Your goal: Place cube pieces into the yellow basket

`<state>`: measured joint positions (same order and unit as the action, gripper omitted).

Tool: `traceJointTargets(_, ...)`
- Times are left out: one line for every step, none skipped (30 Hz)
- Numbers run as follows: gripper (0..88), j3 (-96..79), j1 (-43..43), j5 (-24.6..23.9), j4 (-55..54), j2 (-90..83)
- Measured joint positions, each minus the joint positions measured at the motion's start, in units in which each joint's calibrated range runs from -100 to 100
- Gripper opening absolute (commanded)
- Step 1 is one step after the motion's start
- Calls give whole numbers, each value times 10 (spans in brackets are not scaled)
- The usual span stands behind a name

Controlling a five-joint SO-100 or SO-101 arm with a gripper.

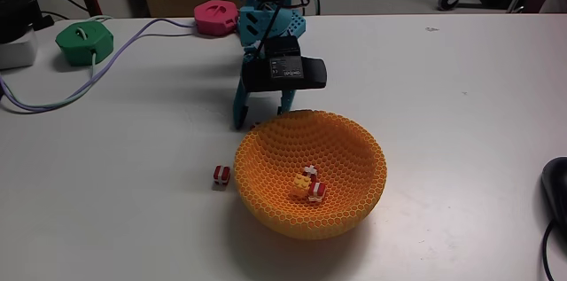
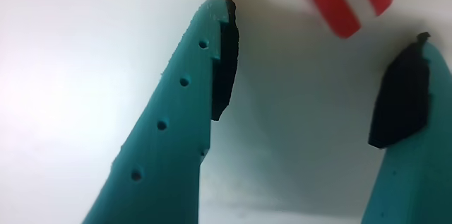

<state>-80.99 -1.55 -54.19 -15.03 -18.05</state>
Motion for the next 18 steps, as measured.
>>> traceJointTargets(320,6,0,1,-7,10)
traceJointTargets(317,13,0,3,-10,19)
traceJointTargets(312,21,1,4,-14,28)
traceJointTargets(305,27,2,6,-19,35)
traceJointTargets(290,32,4,6,-23,42)
traceJointTargets(266,36,4,7,-26,48)
traceJointTargets(229,39,4,7,-27,51)
traceJointTargets(165,41,4,7,-27,51)
traceJointTargets(126,42,3,6,-28,53)
traceJointTargets(93,42,2,4,-28,54)
traceJointTargets(58,43,-1,3,-28,54)
traceJointTargets(25,43,-4,3,-28,55)
traceJointTargets(0,43,-7,3,-28,55)
traceJointTargets(0,43,-11,3,-29,55)
traceJointTargets(0,43,-14,7,-31,55)
traceJointTargets(0,43,-15,13,-31,54)
traceJointTargets(0,42,-21,22,-31,47)
traceJointTargets(0,42,-28,31,-31,35)
